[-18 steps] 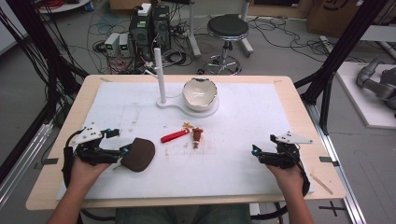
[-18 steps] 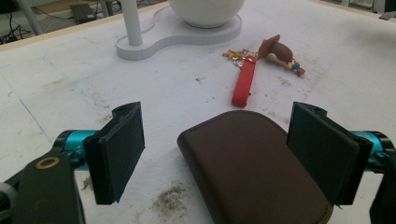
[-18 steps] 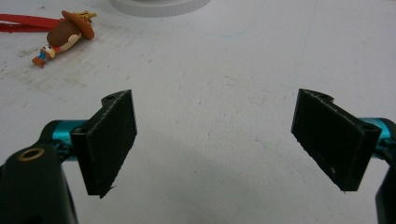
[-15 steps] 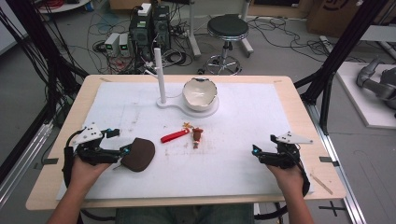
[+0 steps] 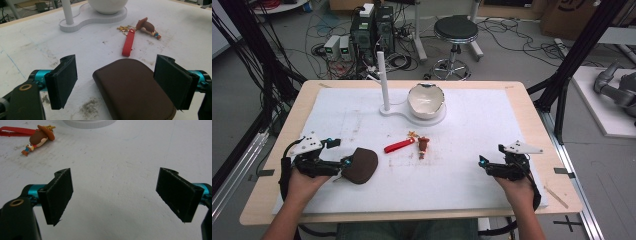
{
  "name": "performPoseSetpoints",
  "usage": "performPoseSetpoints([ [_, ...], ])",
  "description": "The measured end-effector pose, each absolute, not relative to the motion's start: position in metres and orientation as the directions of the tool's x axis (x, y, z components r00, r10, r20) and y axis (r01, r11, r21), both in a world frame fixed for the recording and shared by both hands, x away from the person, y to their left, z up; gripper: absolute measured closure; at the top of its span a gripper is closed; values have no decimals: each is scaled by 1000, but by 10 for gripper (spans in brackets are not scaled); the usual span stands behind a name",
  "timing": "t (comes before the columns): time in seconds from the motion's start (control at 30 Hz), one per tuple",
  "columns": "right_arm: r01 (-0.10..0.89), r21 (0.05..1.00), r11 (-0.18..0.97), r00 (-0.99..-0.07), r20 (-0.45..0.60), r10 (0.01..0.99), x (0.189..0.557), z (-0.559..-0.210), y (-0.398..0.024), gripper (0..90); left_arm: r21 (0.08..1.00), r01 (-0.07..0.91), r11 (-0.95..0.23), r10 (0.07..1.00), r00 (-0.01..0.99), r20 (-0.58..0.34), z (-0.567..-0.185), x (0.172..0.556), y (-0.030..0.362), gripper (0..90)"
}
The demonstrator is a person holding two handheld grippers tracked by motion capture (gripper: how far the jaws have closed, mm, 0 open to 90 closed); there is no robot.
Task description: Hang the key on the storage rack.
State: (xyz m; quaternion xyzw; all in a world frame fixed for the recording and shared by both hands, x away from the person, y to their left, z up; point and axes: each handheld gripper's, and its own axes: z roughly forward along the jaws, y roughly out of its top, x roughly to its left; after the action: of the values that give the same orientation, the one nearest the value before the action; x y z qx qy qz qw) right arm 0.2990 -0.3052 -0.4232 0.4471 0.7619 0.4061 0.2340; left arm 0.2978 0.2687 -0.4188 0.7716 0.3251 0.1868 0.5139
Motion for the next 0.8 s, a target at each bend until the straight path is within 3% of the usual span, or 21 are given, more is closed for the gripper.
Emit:
performPoseSetpoints([
  [0.8, 457, 823, 337, -585, -8, 811, 326, -412, -244, 143, 922, 307, -234, 707, 705, -55, -417, 285, 287, 190],
])
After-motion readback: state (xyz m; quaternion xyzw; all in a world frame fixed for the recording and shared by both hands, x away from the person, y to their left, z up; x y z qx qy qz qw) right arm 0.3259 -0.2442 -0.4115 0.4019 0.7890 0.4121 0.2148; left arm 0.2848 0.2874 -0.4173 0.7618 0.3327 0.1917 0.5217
